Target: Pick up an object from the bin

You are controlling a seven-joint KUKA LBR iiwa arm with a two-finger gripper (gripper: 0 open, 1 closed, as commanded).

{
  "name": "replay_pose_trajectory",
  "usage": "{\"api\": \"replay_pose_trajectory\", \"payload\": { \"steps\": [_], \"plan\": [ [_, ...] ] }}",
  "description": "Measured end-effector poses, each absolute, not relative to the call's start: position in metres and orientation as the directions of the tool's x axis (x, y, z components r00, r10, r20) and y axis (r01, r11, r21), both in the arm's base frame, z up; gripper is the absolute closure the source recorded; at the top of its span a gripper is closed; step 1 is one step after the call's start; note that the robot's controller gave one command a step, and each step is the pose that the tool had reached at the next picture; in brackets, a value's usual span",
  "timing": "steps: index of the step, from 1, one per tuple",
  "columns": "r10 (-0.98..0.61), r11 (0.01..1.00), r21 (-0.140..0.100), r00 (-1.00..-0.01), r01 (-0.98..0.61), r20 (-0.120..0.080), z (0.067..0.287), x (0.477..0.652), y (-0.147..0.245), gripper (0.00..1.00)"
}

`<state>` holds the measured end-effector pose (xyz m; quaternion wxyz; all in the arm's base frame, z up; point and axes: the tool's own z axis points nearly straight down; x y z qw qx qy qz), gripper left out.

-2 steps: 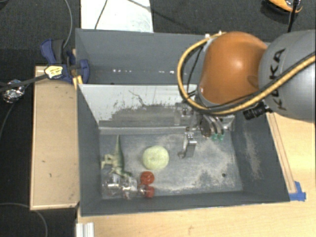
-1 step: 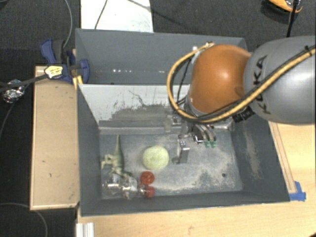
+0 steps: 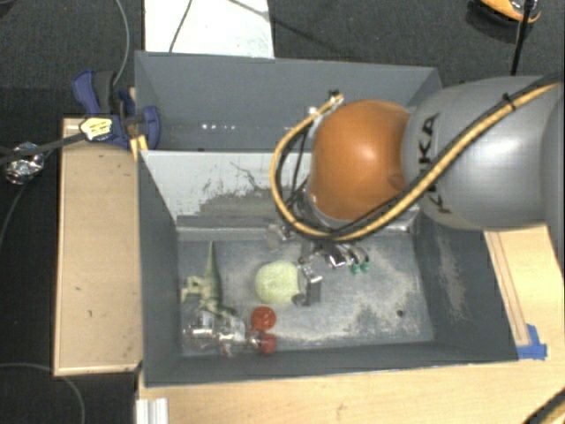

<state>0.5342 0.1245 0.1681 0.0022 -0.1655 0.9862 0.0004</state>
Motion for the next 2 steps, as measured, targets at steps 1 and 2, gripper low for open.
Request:
{"api": "replay_pose_trajectory", "payload": {
  "steps": [1,2],
  "plan": [
    [-0.333,0.943,0.001,-0.943,-0.333,-0.005,0.144,0.547,0.118,0.0],
    [-0.329,0.944,-0.001,-0.944,-0.329,-0.014,0.091,0.549,0.114,0.0]
  ]
}}
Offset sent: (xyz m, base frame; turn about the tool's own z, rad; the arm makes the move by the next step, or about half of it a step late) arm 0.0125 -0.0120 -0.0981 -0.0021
